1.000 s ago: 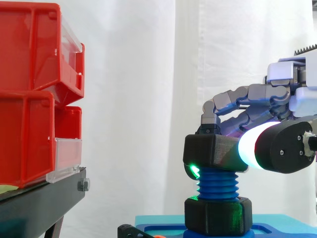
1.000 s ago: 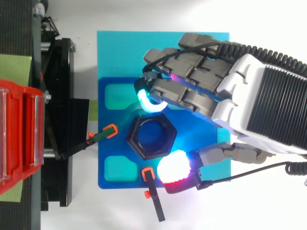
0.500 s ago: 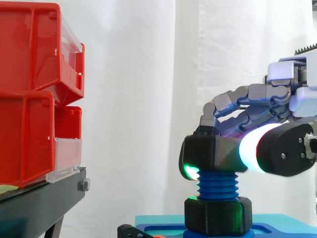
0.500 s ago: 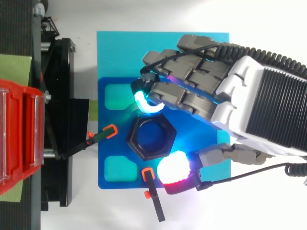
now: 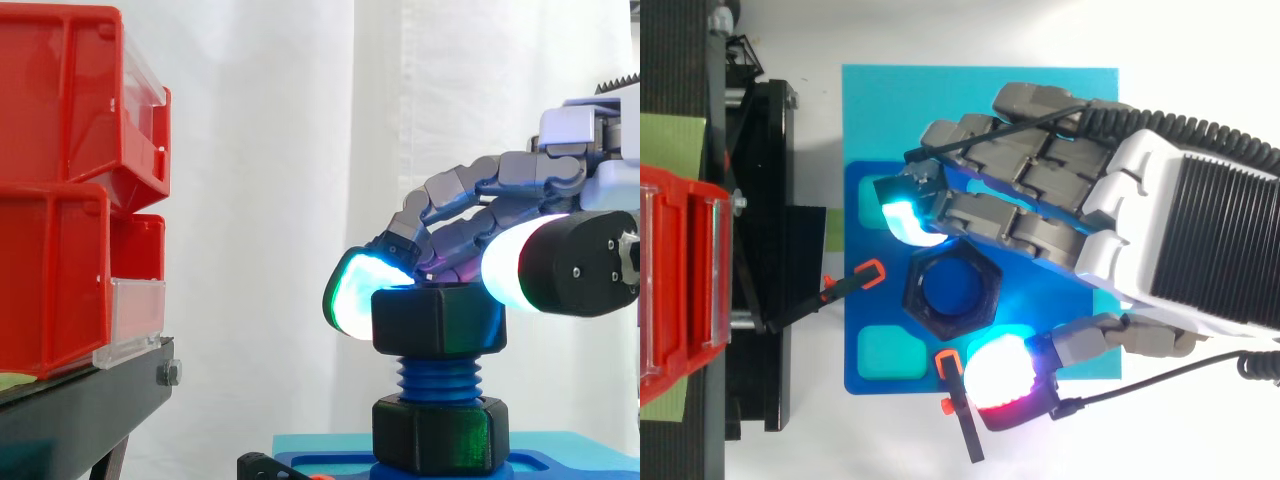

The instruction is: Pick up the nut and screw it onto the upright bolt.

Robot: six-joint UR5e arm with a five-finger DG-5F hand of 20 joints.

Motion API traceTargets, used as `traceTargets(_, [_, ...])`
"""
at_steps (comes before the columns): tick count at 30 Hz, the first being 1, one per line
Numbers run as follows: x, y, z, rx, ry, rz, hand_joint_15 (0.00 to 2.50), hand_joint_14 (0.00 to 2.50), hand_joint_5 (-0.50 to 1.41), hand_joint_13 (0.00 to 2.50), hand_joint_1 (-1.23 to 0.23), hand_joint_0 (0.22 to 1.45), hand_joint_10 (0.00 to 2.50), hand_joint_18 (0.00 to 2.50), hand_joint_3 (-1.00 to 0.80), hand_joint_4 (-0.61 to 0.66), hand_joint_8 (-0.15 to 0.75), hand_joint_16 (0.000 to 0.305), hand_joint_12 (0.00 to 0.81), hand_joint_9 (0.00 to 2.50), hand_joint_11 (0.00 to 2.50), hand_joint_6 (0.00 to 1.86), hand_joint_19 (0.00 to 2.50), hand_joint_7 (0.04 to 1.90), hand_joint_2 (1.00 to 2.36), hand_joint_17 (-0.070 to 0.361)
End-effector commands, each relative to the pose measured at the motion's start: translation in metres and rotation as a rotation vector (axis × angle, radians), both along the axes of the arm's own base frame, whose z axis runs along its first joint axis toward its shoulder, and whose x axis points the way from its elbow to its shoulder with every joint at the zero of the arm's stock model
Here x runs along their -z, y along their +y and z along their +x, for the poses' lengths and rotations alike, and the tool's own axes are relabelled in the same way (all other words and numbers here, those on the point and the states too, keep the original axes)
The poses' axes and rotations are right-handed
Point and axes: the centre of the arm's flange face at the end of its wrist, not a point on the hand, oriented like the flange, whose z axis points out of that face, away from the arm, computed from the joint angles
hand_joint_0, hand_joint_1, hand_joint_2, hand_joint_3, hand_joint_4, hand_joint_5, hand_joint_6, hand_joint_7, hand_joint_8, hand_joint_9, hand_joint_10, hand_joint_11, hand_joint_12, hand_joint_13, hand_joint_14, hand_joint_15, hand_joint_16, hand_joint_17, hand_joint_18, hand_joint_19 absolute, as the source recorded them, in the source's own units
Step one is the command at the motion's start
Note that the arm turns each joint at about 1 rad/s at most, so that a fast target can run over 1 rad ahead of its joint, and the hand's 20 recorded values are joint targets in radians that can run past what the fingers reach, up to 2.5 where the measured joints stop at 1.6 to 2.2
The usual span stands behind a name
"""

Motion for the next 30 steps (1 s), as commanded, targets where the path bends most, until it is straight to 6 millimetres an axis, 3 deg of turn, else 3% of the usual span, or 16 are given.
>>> traceTargets(1, [0.000, 0.000, 0.000, -0.006, 0.000, -0.001, 0.00, 0.00, -0.23, 0.52, -0.30, 0.39, 0.00, 0.45, -0.50, 0.12, 0.255, 0.053, 0.347, 0.39, 0.00, 0.50, 0.08, 0.61, 1.00, 0.118])
traceTargets(7, [-0.002, 0.001, 0.002, -0.013, -0.009, -0.001, 0.00, 0.00, -0.23, 0.49, -0.24, 0.40, 0.00, 0.41, -0.50, 0.11, 0.248, 0.052, 0.347, 0.37, 0.00, 0.50, 0.07, 0.59, 1.00, 0.116])
traceTargets(14, [-0.017, -0.001, 0.010, -0.039, -0.033, -0.032, 0.00, 0.00, -0.23, 0.46, -0.20, 0.41, 0.00, 0.36, -0.50, 0.10, 0.238, 0.050, 0.345, 0.34, 0.00, 0.50, 0.06, 0.58, 1.00, 0.113])
traceTargets(30, [-0.024, 0.001, 0.015, -0.099, -0.080, -0.100, 0.00, 0.00, -0.22, 0.41, -0.15, 0.43, 0.00, 0.30, -0.50, 0.08, 0.223, 0.047, 0.334, 0.32, 0.00, 0.50, 0.06, 0.58, 1.00, 0.105])
